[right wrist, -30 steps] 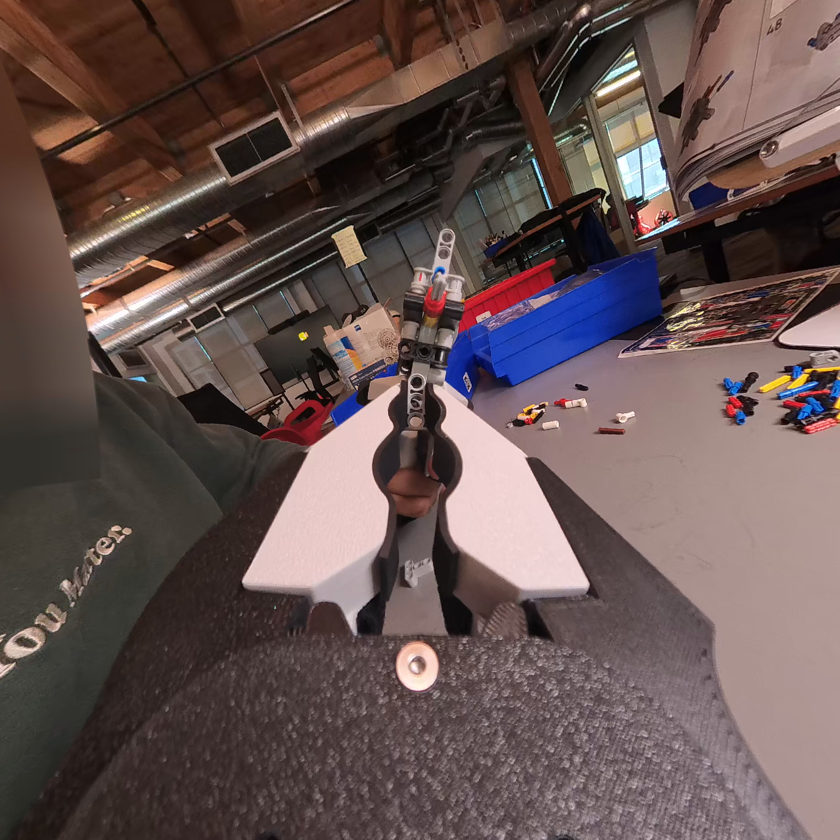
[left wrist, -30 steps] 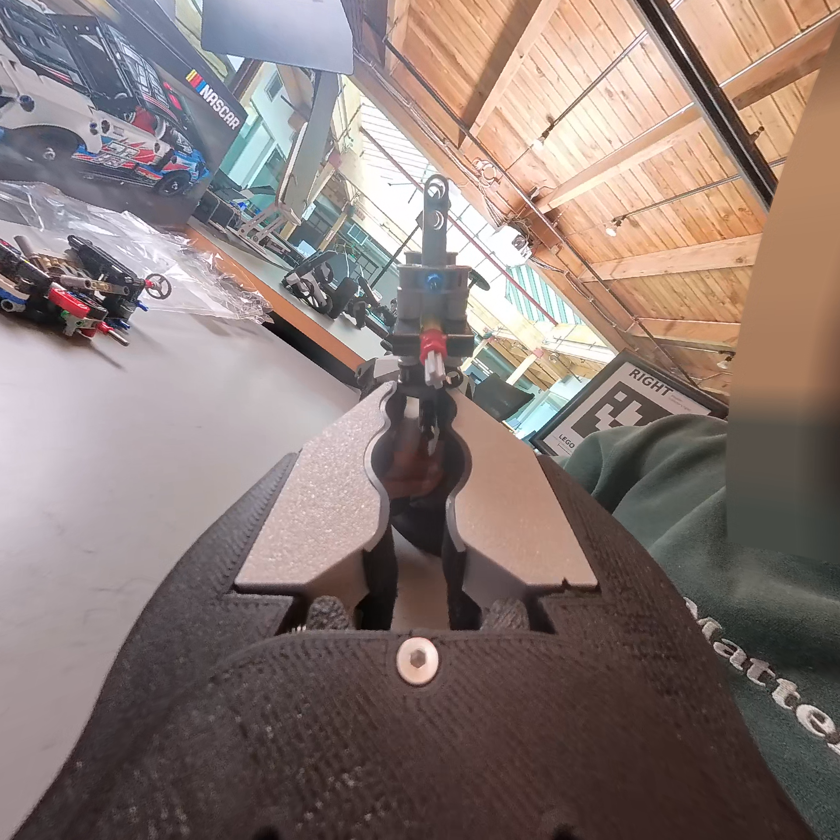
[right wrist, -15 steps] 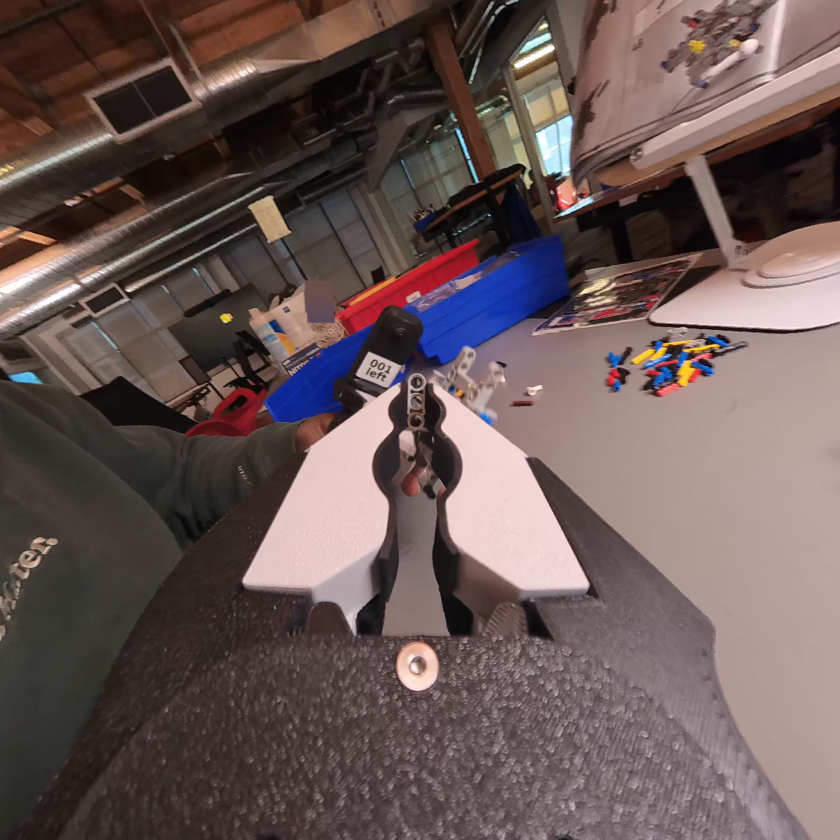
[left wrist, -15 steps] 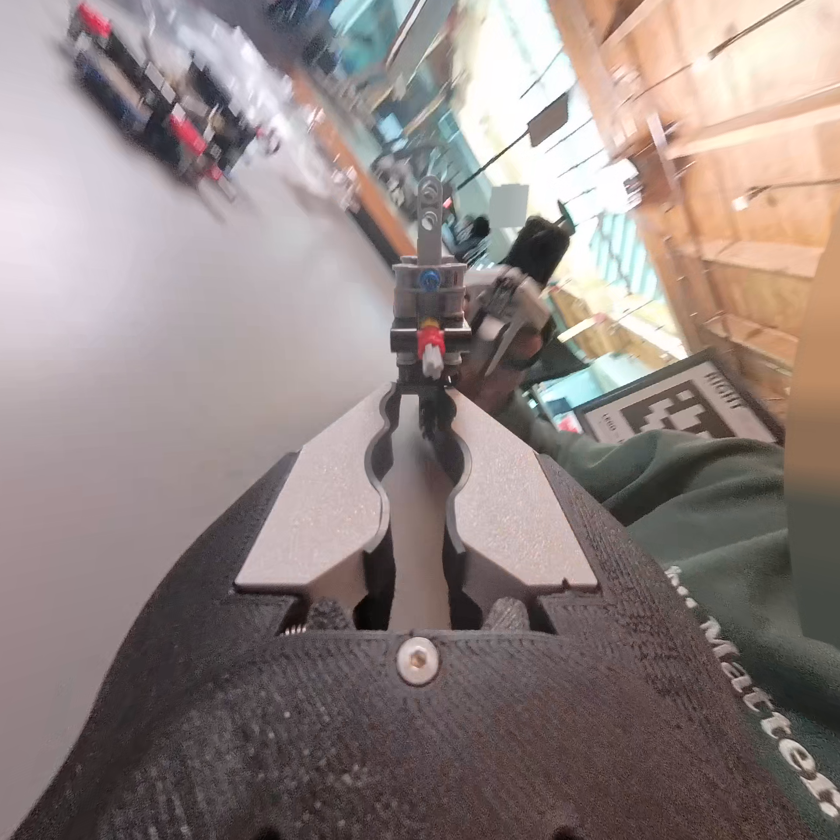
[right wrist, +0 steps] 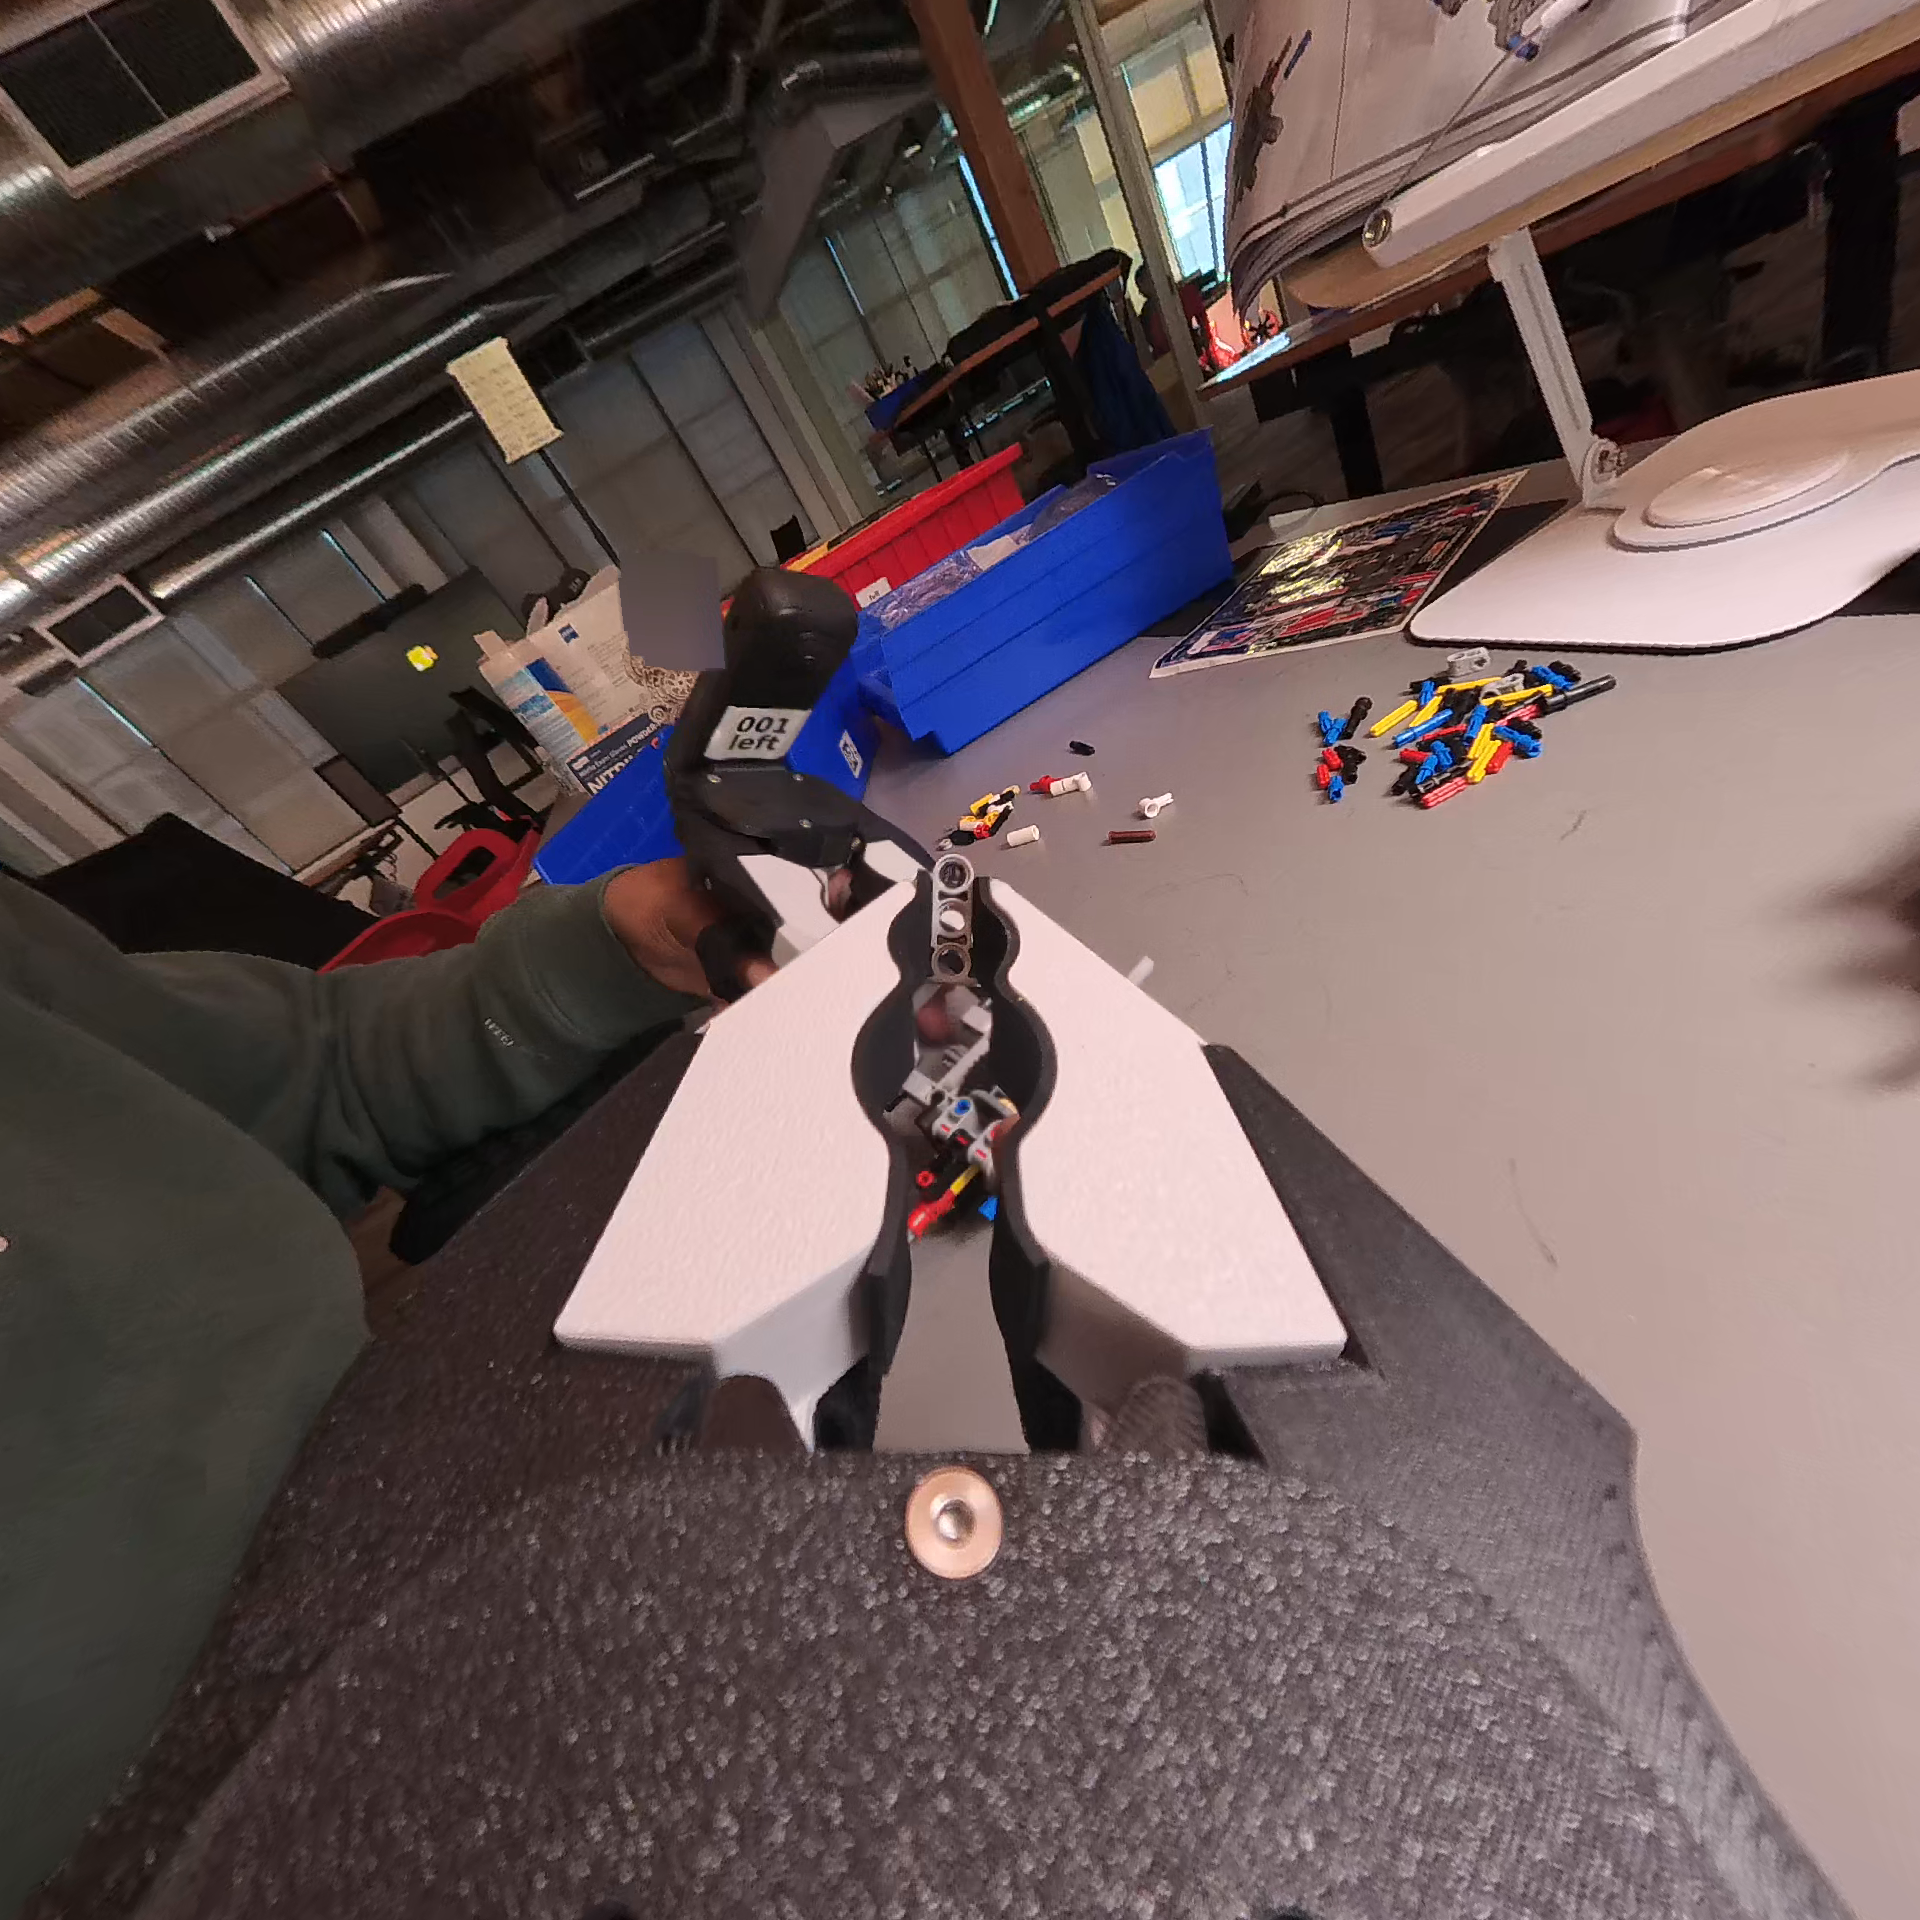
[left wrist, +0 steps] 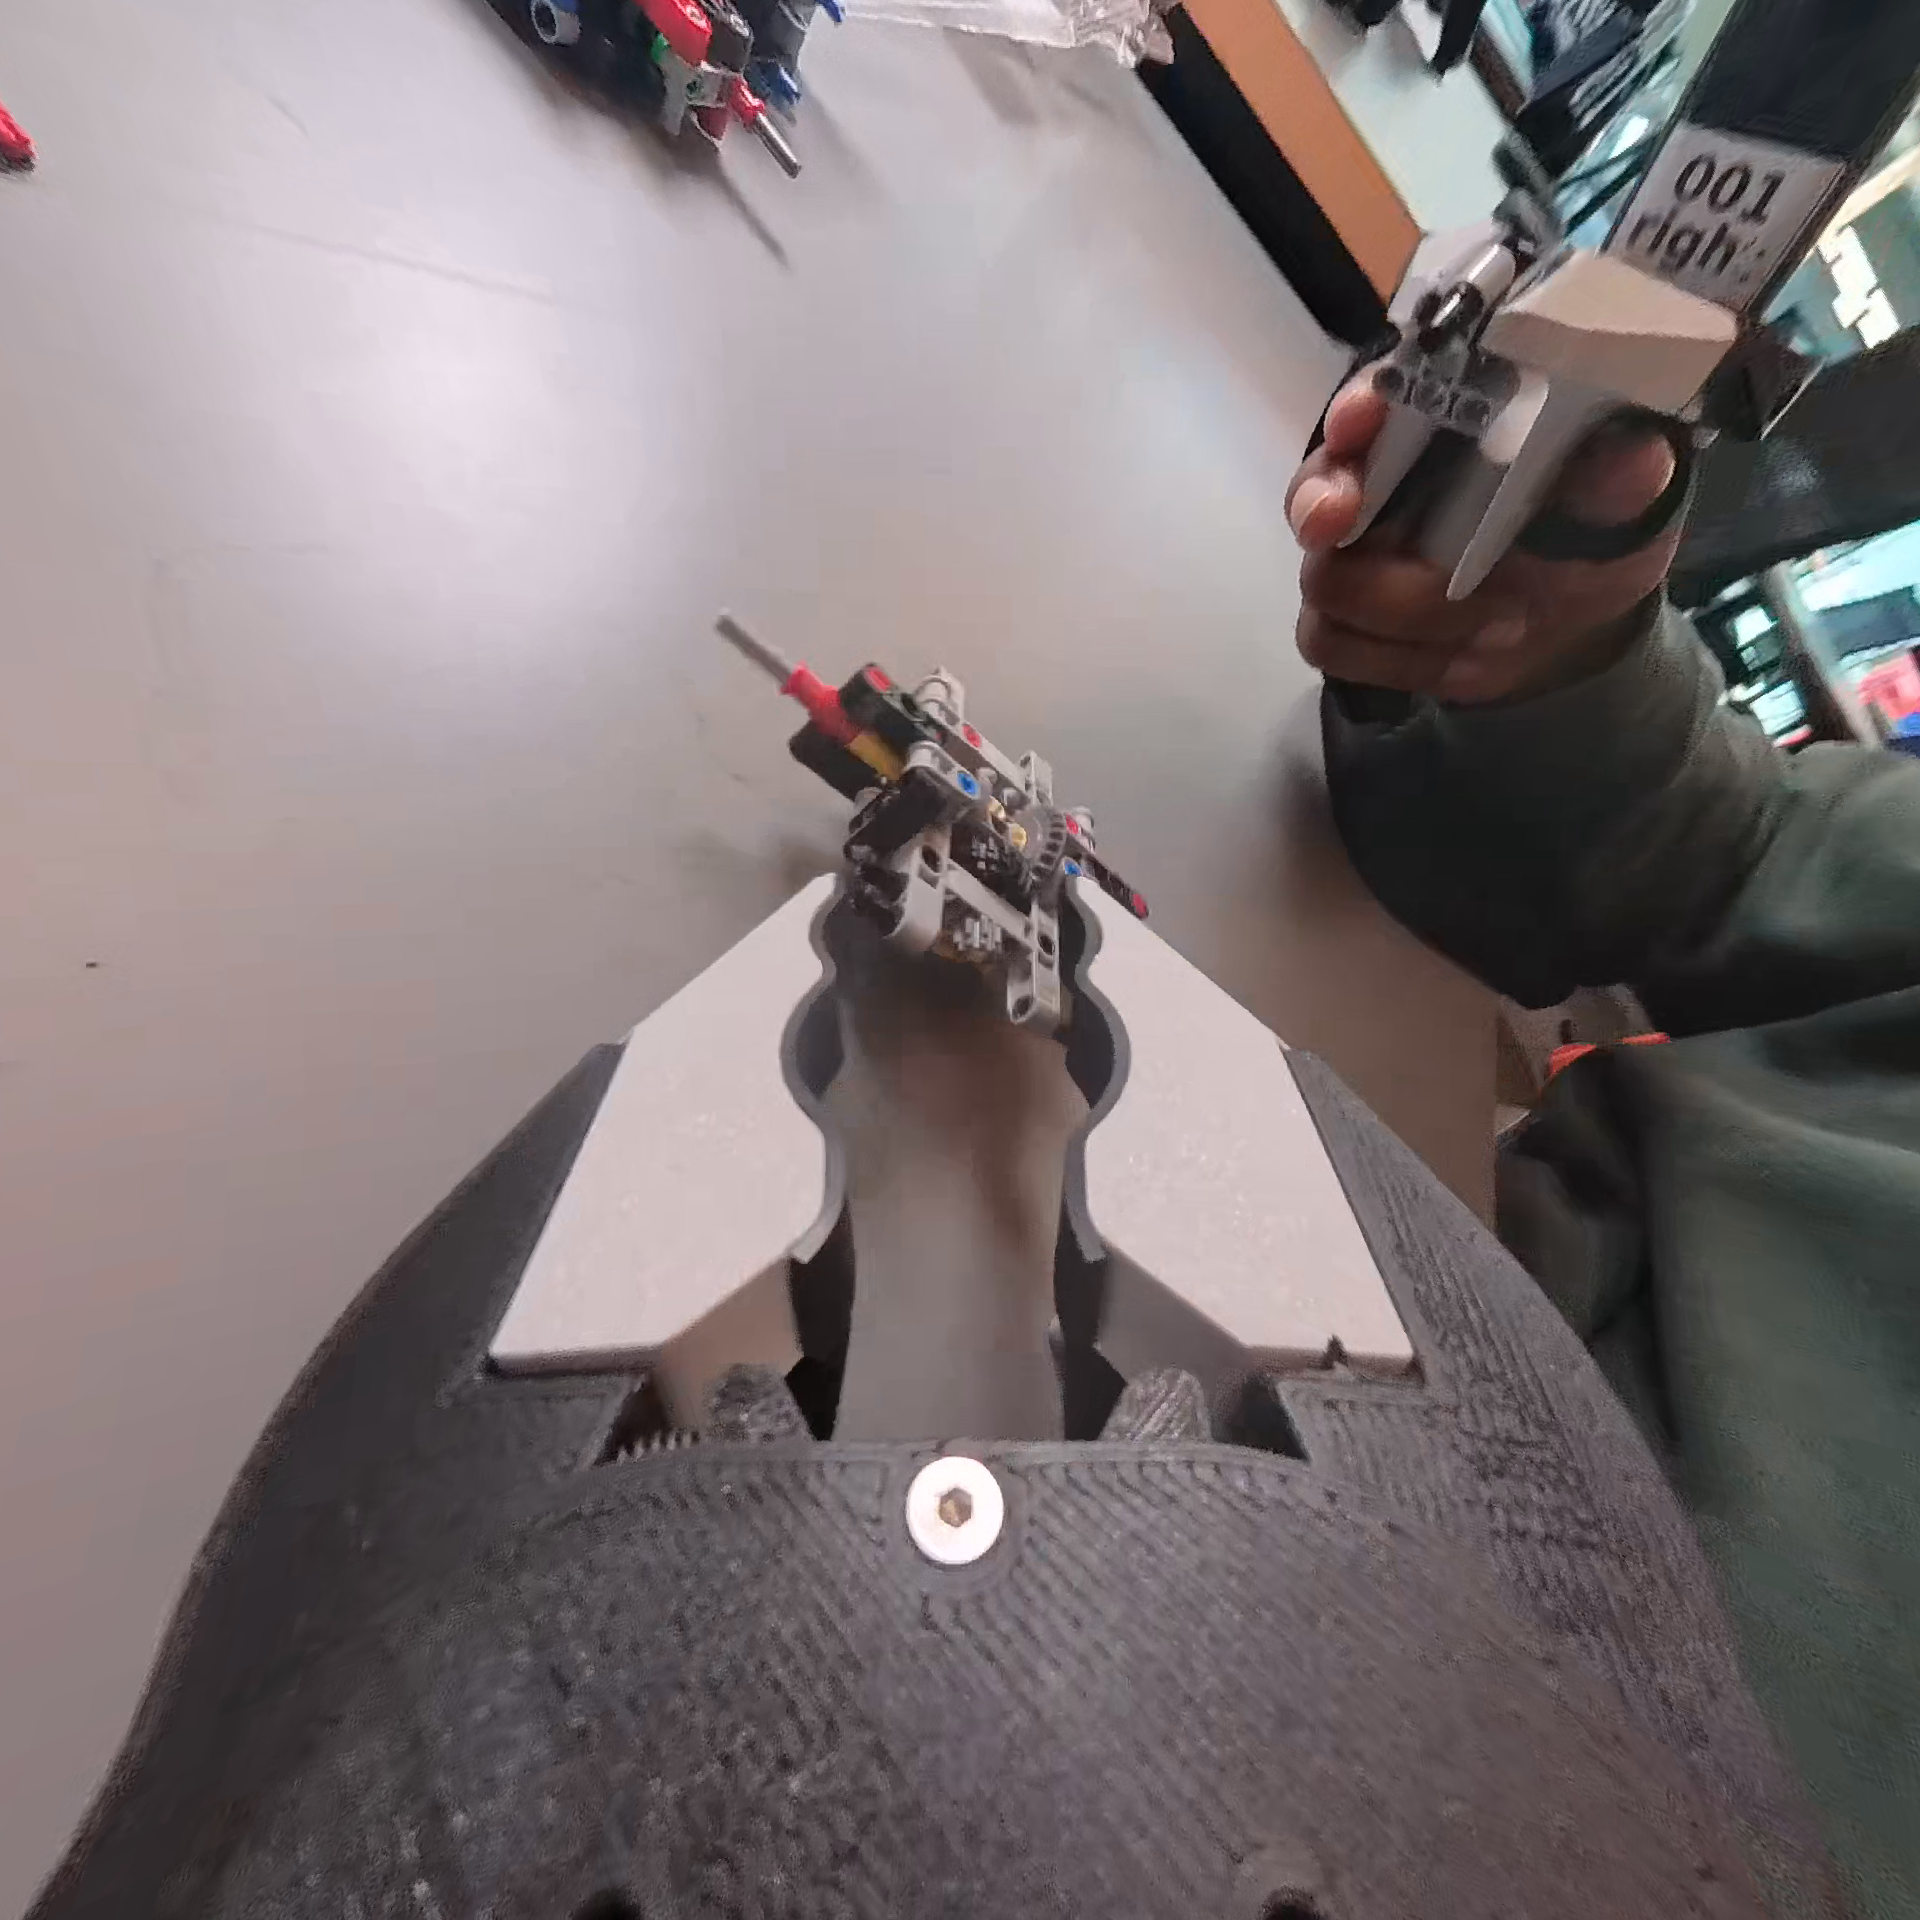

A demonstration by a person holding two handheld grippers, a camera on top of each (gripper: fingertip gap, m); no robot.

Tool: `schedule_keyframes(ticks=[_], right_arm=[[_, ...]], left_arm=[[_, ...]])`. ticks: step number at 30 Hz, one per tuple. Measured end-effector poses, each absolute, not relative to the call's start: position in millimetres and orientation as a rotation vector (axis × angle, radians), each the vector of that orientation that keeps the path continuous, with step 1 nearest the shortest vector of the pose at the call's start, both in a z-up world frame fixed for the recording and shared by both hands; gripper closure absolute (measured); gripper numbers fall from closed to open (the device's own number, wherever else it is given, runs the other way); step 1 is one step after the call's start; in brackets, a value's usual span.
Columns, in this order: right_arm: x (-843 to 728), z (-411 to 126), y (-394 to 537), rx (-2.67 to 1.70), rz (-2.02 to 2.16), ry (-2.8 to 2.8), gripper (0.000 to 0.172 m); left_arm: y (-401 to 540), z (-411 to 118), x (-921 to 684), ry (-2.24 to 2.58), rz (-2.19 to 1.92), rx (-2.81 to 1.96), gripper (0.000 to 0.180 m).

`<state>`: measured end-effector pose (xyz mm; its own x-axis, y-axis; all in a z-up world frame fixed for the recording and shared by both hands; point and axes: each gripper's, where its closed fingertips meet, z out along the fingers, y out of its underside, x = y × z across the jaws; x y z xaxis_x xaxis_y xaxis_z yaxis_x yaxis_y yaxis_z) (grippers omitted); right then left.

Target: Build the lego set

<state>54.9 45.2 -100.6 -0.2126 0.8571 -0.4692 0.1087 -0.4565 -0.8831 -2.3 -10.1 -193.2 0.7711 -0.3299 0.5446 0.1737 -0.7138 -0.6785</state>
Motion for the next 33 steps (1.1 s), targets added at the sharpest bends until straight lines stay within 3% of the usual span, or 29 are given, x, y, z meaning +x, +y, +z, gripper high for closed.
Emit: schedule_keyframes(ticks=[5, 6, 8, 12, 26, 33], right_arm=[[54, -96, 33, -1.467, 1.848, -1.149, 0.166], [53, -93, 28, -1.448, 1.885, -1.15, 0.166], [51, -88, 15, -1.387, 1.946, -1.172, 0.166], [47, -84, -18, -1.24, 1.963, -1.279, 0.166], [50, -75, -41, -1.071, 1.965, -1.346, 0.166], [53, -77, -42, -1.036, 1.911, -1.379, 0.166]], left_arm=[[-15, -169, -31, 0.304, -0.511, -2.164, 0.137], [-15, -151, -22, 0.336, -0.56, -2.068, 0.137], [-17, -118, 4, 0.358, -0.732, -1.868, 0.152], [-24, -80, 38, 0.284, -1.119, -1.597, 0.156], [-41, -78, 59, 0.429, -1.197, -1.549, 0.178], [-43, -77, 62, 0.386, -1.316, -1.513, 0.175]])
